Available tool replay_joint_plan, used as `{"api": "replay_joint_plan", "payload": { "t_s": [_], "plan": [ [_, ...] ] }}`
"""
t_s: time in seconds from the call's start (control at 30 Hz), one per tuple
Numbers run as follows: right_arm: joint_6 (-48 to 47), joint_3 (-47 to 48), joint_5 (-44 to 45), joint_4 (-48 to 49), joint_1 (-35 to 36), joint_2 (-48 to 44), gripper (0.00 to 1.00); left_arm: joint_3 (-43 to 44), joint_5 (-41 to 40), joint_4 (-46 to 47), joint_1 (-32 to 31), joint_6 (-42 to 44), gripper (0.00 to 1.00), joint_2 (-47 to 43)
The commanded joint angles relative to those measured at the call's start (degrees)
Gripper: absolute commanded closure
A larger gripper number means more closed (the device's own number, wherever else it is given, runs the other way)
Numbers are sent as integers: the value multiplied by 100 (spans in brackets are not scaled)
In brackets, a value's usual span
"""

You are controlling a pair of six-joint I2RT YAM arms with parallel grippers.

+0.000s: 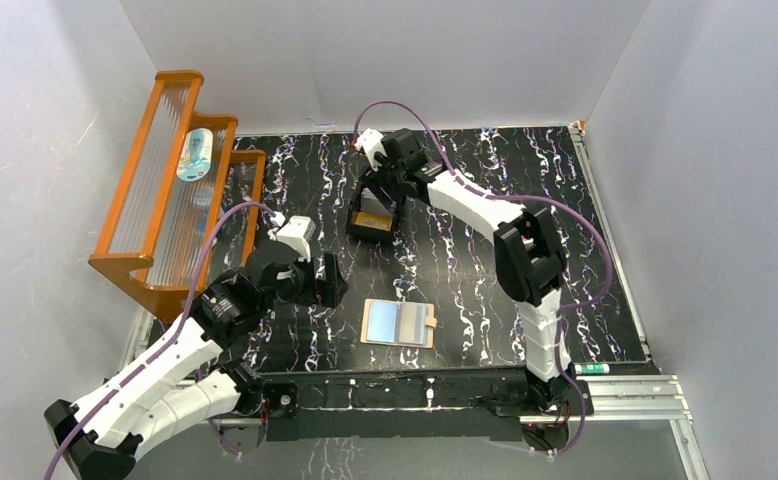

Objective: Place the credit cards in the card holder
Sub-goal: Pick up the credit card from the storage box.

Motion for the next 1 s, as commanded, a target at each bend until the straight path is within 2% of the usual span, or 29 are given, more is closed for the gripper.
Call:
{"api": "replay_joint_plan", "payload": {
  "t_s": [0.0,0.2,0.57,0.97],
  "plan": [
    [-1100,530,-622,-240,27,455,31,65,-287,-120,10,153,1,-101],
    [-1388,861,-440,-531,47,884,30,52,-402,-111,14,184,1,-234],
    [-1881,419,449,69,226,998,34,21,-431,-127,14,136,1,-384],
    [-1643,144,883,561,375,733,64,-25,-432,-139,8,71,1,-607]
  ]
}}
